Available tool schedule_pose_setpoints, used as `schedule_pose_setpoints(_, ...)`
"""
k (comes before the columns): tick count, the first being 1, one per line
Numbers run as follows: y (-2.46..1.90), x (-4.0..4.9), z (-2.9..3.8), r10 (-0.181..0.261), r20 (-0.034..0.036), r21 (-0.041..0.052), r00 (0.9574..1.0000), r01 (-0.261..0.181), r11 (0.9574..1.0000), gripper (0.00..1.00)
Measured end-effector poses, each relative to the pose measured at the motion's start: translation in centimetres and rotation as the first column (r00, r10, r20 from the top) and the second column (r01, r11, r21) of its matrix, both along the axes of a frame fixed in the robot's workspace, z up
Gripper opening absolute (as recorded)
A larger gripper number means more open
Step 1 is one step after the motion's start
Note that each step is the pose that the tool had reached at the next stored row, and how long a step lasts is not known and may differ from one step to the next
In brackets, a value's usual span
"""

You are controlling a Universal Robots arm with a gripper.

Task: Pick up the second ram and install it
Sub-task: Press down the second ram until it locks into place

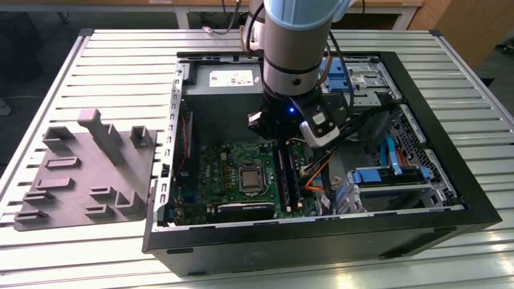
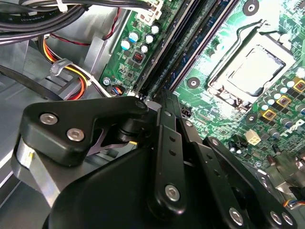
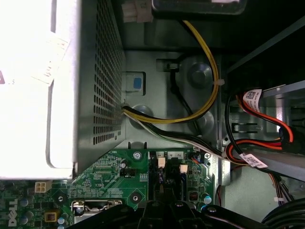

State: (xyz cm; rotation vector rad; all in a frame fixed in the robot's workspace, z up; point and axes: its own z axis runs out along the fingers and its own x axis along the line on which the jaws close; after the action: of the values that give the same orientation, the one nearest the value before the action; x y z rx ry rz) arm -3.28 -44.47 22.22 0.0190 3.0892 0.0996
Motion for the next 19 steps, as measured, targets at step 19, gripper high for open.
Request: schedule_pose_setpoints(19,0.00,0.00,-0.39,0.000,-0.0001,-0.0001,1.0000,0.000,1.0000,0.11)
